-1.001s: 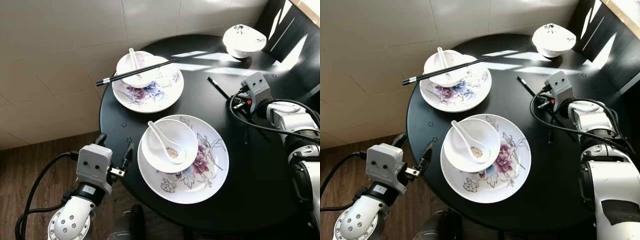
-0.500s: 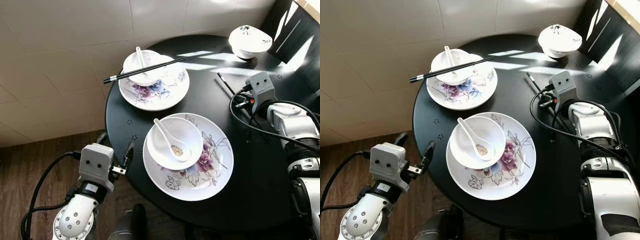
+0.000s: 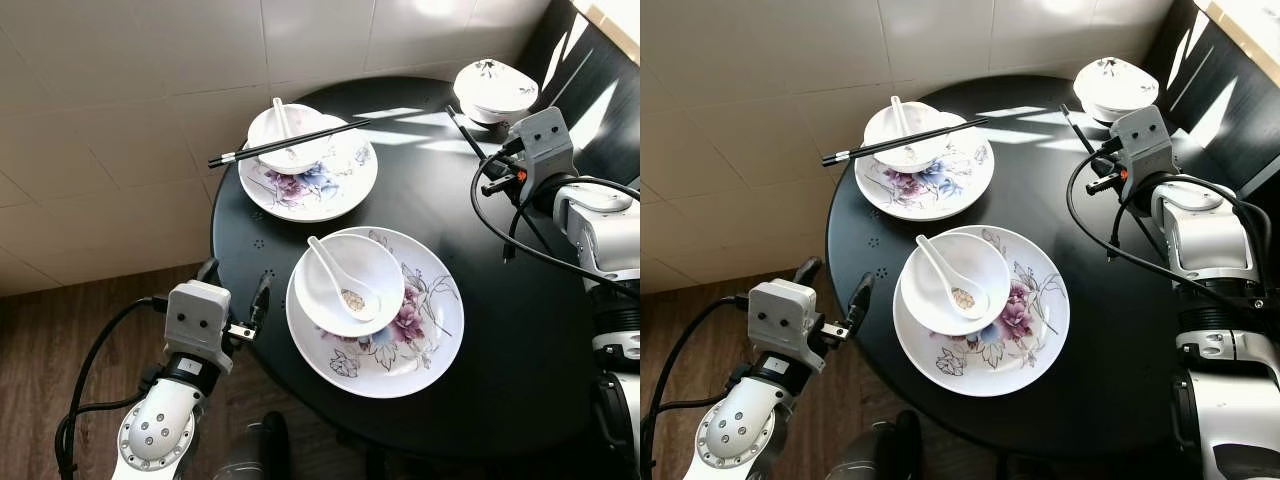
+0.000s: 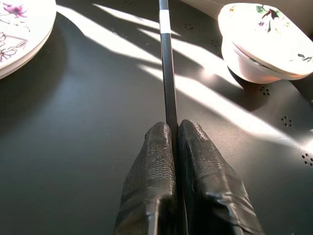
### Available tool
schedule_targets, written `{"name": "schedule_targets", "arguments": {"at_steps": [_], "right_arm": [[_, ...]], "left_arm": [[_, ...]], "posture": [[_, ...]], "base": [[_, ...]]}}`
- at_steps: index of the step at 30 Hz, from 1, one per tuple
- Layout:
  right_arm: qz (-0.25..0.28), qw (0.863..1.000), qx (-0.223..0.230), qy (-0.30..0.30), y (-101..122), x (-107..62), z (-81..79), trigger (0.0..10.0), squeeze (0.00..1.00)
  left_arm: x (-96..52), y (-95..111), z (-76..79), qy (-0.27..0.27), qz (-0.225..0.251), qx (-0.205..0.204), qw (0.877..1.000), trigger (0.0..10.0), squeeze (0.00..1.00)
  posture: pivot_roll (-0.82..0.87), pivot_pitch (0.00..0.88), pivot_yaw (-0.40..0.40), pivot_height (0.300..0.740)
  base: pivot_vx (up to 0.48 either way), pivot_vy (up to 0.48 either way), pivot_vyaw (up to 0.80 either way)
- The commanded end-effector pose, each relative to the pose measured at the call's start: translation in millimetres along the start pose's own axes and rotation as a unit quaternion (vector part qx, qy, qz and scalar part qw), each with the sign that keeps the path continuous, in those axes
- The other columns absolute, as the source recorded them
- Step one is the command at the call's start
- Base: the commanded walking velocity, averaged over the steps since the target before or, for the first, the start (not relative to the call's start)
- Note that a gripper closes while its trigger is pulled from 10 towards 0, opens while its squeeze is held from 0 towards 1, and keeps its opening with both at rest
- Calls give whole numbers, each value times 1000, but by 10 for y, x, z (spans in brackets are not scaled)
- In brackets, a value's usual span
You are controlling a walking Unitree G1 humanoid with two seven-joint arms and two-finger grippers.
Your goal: Kitchen organization
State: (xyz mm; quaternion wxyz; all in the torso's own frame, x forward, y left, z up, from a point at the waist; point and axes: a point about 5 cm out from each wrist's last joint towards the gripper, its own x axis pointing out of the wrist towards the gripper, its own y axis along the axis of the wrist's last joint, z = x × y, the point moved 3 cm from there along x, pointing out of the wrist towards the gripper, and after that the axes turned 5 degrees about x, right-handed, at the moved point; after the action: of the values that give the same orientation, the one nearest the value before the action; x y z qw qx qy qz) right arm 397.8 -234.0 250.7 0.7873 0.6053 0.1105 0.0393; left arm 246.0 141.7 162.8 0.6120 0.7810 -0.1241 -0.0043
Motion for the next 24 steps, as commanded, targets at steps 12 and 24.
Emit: {"name": "schedule_targets", "arguments": {"at_steps": [12, 24], "right_arm": [[68, 995, -28, -61, 98, -130, -100, 0, 0], [72, 995, -2, -74, -69, -261, -275, 0, 0]], "left_arm": [[139, -23, -116, 21, 28, 17, 999, 10000, 0], [216, -91, -160, 30, 23, 11, 999, 10000, 0]], "posture": [[67, 88, -44, 740], [57, 62, -41, 740]], "base": [[0, 0, 0], [0, 0, 0]]}}
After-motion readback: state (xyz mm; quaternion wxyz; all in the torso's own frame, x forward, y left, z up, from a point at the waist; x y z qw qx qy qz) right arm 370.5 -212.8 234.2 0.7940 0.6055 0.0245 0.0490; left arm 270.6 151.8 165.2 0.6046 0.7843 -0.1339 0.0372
